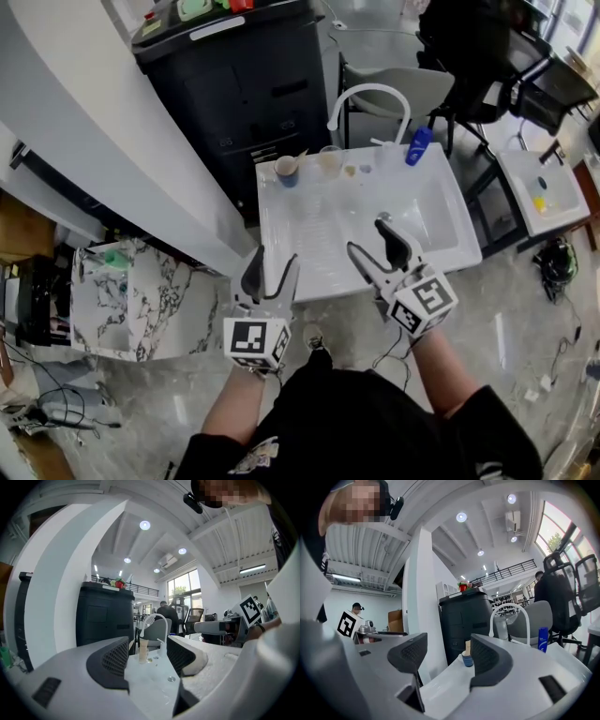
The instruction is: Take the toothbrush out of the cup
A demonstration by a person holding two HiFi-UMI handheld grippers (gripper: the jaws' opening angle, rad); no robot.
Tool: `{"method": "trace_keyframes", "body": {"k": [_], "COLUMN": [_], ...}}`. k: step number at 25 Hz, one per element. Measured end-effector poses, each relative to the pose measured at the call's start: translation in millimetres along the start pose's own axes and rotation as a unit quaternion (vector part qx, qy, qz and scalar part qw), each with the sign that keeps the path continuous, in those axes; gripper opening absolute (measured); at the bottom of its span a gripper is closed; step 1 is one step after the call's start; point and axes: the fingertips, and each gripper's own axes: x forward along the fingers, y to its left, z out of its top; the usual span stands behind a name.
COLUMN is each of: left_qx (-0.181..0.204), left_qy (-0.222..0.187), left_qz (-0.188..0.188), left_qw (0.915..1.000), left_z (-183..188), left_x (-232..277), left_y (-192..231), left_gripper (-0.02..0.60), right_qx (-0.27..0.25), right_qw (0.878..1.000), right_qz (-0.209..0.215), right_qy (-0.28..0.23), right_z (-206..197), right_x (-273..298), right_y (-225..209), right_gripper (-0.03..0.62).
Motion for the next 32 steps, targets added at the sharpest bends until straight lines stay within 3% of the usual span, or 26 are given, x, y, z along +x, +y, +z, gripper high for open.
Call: {"method": "trace_keyframes", "body": {"k": [16,32], "left_qx": [-0.016,-0.029], "left_qy": [0.002,-0.002], "left_qz": [-0.029,-0.037], "left_qw": [0.9995,0.9989], "left_z": [3,-3], "left_x": [68,100], "left_y": [82,114], "left_gripper": [0.236,0.236], "right_qx": [0.003,-0.002], "right_qw": [0.999,0.999], "right_qz": [-0.034,-0.037], "right_qy": [0.01,0.015], "right_z": [-2,1], "right_x": [102,142], "right_y": [-32,-39], "right_gripper": [0.281,0.281]}}
